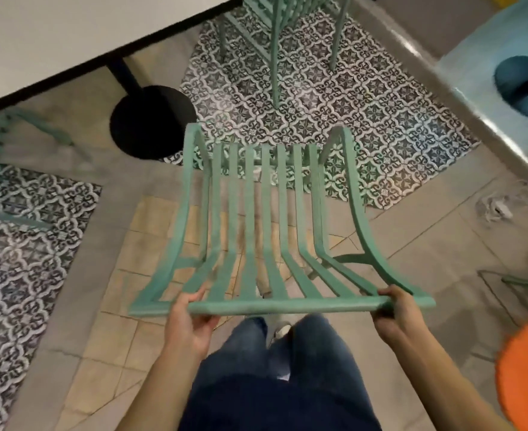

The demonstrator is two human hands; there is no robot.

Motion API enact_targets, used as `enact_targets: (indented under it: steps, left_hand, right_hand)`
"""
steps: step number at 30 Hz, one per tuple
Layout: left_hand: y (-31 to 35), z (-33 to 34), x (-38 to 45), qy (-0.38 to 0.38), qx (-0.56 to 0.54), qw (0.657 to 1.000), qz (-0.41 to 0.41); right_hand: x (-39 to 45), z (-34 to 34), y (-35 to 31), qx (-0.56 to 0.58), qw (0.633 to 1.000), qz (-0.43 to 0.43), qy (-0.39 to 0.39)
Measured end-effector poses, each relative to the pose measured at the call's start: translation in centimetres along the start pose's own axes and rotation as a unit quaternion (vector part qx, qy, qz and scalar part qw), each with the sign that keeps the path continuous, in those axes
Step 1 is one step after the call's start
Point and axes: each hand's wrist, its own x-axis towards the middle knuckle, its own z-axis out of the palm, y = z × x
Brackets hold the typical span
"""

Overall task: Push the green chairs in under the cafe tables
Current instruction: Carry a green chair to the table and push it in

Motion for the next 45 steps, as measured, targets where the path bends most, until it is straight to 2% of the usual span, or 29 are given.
enact_targets:
  steps: [9,16,21,24,27,29,30,31,32,33,34,35,37,38,39,41,44,45]
  left_hand:
    - [-0.9,2.8,0.0,0.072,-0.110,0.991,0.033]
    - [-1.9,4.4,-0.6,0.108,-0.203,0.972,0.051]
    - [-1.8,3.5,-0.4,0.131,-0.223,0.964,0.068]
    - [-1.5,2.2,0.1,0.138,-0.195,0.969,0.067]
    - [-1.0,0.1,0.8,0.214,-0.172,0.955,0.114]
    - [-0.5,-1.4,0.4,0.294,-0.122,0.930,0.185]
    - [-0.2,-2.1,-0.3,0.335,-0.057,0.912,0.229]
    - [0.1,-2.8,-0.9,0.366,0.038,0.888,0.277]
    - [0.2,-3.4,-1.4,0.378,0.155,0.851,0.329]
    - [0.3,-4.0,-1.7,0.366,0.281,0.801,0.383]
    - [0.5,-4.5,-1.8,0.319,0.406,0.746,0.420]
    - [0.8,-4.9,-1.6,0.246,0.523,0.685,0.443]
    - [1.3,-5.3,-0.7,0.092,0.691,0.564,0.442]
    - [1.4,-5.0,-0.2,0.037,0.736,0.523,0.429]
    - [1.7,-4.3,0.1,0.003,0.766,0.491,0.415]
    - [2.2,-2.9,0.7,-0.037,0.805,0.439,0.397]
    - [2.1,-2.1,1.8,-0.065,0.822,0.340,0.453]
    - [1.9,-2.2,2.1,-0.064,0.821,0.323,0.466]
  right_hand:
    - [1.3,7.9,-4.2,-0.112,0.992,0.028,-0.043]
    - [4.0,12.9,-5.6,-0.210,0.970,0.024,-0.124]
    - [4.5,15.6,-4.5,-0.252,0.961,0.020,-0.112]
    - [4.9,16.9,-3.8,-0.267,0.958,0.027,-0.099]
    - [3.9,17.8,-3.7,-0.296,0.950,0.009,-0.099]
    - [3.2,17.0,-4.1,-0.351,0.930,-0.060,-0.085]
    - [2.7,16.3,-4.7,-0.392,0.905,-0.150,-0.068]
    - [2.0,15.6,-5.4,-0.429,0.860,-0.266,-0.073]
    - [1.6,14.8,-6.1,-0.471,0.786,-0.383,-0.112]
    - [1.3,14.2,-6.8,-0.518,0.686,-0.477,-0.181]
    - [1.2,13.8,-7.3,-0.573,0.573,-0.526,-0.259]
    - [1.3,13.7,-7.4,-0.628,0.460,-0.537,-0.325]
    - [1.7,14.2,-6.9,-0.732,0.264,-0.504,-0.375]
    - [2.1,14.8,-6.6,-0.761,0.182,-0.495,-0.379]
    - [2.0,15.5,-6.2,-0.777,0.123,-0.486,-0.381]
    - [1.9,16.8,-5.8,-0.800,0.076,-0.451,-0.389]
    - [2.4,18.0,-5.7,-0.796,0.047,-0.433,-0.420]
    - [2.6,18.1,-5.6,-0.792,0.039,-0.435,-0.427]
